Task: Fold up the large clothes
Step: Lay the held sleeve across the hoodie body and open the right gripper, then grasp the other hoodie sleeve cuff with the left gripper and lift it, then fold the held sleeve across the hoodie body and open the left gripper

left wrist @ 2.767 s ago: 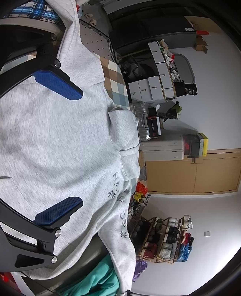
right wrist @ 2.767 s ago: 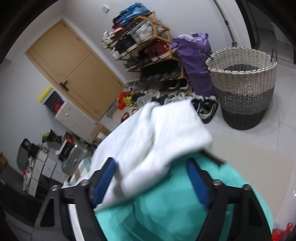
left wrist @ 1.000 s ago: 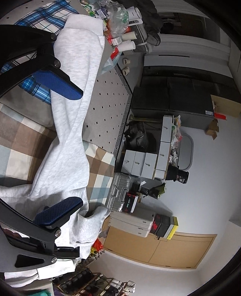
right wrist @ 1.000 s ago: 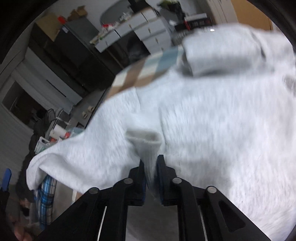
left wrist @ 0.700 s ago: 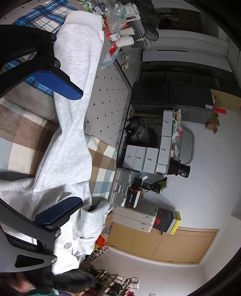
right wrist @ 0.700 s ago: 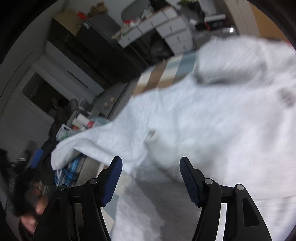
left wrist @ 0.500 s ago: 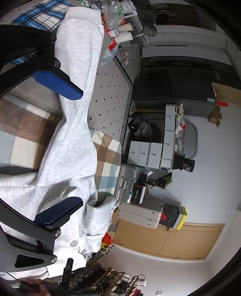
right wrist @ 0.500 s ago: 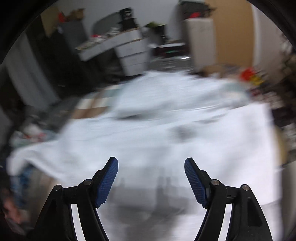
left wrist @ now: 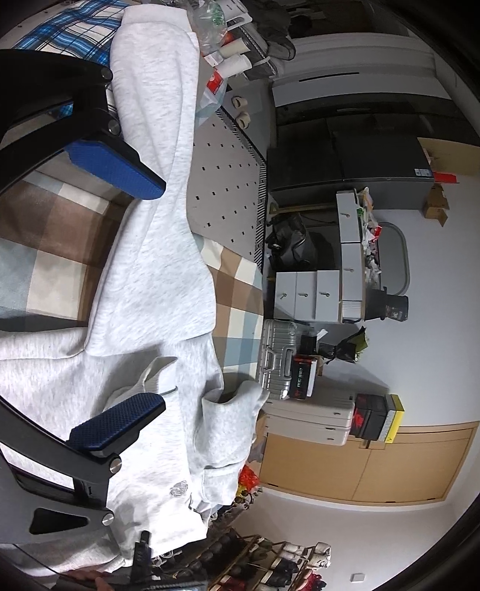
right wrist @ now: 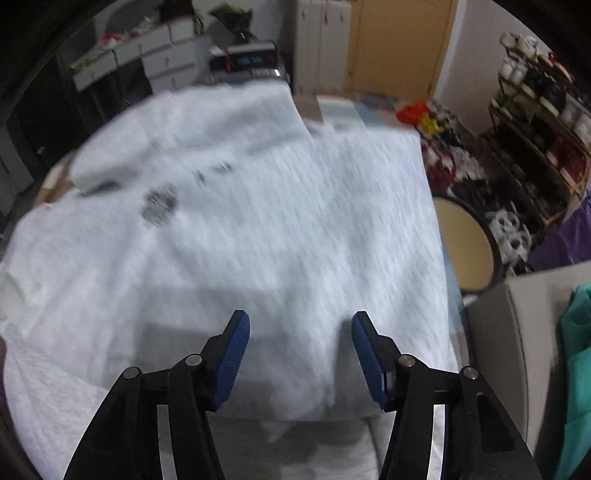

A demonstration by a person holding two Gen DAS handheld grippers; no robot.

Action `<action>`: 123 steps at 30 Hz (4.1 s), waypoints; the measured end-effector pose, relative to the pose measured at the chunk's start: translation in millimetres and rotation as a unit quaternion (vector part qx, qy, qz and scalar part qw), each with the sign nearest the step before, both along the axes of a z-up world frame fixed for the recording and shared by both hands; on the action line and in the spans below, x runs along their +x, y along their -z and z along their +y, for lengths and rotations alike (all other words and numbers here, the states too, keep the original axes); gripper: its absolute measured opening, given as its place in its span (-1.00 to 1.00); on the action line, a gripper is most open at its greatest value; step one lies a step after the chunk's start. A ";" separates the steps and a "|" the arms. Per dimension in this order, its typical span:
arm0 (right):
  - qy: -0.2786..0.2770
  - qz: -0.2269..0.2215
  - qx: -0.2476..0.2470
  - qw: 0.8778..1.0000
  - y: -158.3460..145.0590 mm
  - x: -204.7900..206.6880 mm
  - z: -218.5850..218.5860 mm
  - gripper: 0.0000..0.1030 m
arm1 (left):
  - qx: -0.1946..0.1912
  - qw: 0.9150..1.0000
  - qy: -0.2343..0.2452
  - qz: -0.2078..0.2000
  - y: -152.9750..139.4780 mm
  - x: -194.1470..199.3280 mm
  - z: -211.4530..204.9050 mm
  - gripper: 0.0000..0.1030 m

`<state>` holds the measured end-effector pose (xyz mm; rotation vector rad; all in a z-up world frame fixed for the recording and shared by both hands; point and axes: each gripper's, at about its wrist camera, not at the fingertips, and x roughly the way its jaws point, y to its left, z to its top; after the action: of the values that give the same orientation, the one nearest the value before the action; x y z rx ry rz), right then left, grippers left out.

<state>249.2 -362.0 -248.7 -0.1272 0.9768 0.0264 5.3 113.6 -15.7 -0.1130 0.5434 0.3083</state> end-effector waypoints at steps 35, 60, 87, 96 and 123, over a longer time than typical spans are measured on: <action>-0.079 -0.119 0.264 0.954 -82.5 -175.8 72.4 0.84 | -0.029 0.998 -0.044 0.019 -25.7 -31.0 53.6 0.98; -0.217 -0.109 0.205 0.948 -42.5 -221.6 127.8 0.94 | -0.408 0.886 -0.213 0.059 62.3 -80.0 257.3 0.93; -0.198 -0.098 0.207 0.953 -37.4 -216.4 114.9 0.94 | -0.263 0.943 -0.194 0.063 -6.9 -48.1 264.0 -0.68; -0.123 -0.111 0.233 0.958 -48.8 -206.8 81.2 0.94 | -0.204 0.977 -0.064 -0.018 -124.9 -12.9 153.2 -0.67; 0.188 -0.141 0.350 0.907 -32.6 -258.2 -114.2 0.94 | -0.188 0.867 0.327 0.326 135.7 269.2 -403.8 -0.65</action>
<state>-9.1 -476.2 -216.1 0.7058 0.6406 0.0036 274.5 -290.1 -151.4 -0.1954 1.2727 -0.4572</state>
